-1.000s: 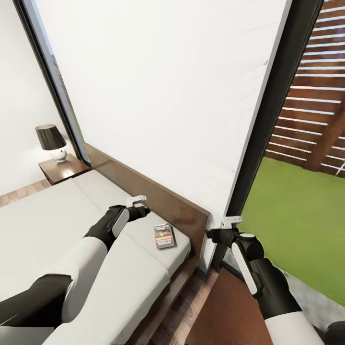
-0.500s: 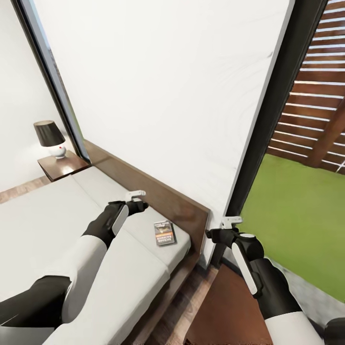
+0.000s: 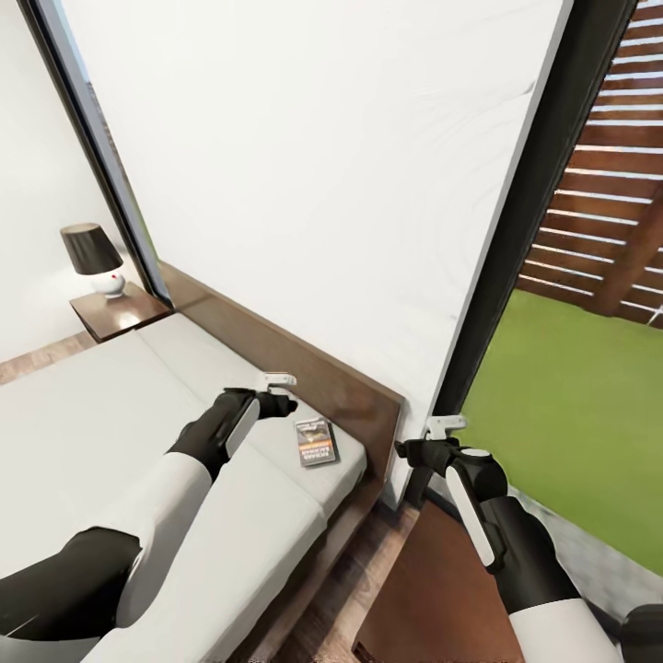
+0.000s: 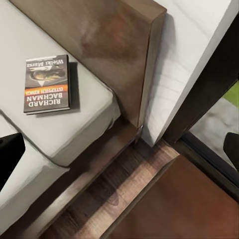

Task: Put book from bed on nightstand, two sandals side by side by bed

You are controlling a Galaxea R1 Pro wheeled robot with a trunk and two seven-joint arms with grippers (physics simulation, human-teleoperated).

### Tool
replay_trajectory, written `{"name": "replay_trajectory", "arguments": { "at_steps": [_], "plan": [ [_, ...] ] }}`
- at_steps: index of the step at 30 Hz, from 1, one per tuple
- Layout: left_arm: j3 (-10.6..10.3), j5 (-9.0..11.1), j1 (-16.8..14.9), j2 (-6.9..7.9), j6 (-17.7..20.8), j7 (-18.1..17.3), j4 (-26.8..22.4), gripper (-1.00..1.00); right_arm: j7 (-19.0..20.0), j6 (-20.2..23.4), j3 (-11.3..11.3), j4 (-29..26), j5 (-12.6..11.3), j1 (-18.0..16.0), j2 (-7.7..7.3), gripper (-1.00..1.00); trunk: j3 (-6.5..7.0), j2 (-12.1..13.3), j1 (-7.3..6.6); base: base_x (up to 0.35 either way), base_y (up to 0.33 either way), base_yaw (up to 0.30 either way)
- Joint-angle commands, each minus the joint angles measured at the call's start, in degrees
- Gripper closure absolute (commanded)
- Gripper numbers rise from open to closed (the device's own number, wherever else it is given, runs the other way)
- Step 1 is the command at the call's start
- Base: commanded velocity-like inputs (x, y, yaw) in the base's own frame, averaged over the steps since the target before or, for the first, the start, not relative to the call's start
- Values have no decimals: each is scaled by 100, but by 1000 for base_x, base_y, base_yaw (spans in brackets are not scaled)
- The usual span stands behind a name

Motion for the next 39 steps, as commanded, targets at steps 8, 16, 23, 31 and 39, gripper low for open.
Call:
{"name": "replay_trajectory", "arguments": {
  "at_steps": [8,16,23,31,39],
  "plan": [
    [-41,64,-471,37,1129,-1156,73,-100,-21,19,2,-20,-47,-5,-17,-100,-85,-12,3,0,0,0],
    [-24,70,-1424,4,1787,-1219,499,-100,-14,15,8,-15,-45,0,-11,-100,-159,-12,3,0,0,0],
    [-23,78,-1880,1,1942,-1221,790,-100,-11,15,14,-15,-47,3,-5,-100,-223,-12,3,0,0,0],
    [-28,72,-1955,53,2204,-1235,806,-100,-21,14,2,-53,-43,4,-12,-100,-297,-12,3,0,0,0],
    [-27,64,-2068,62,2218,-1215,754,-100,-31,11,7,-69,-44,4,-13,-100,-371,-12,3,0,0,0]
  ]
}}
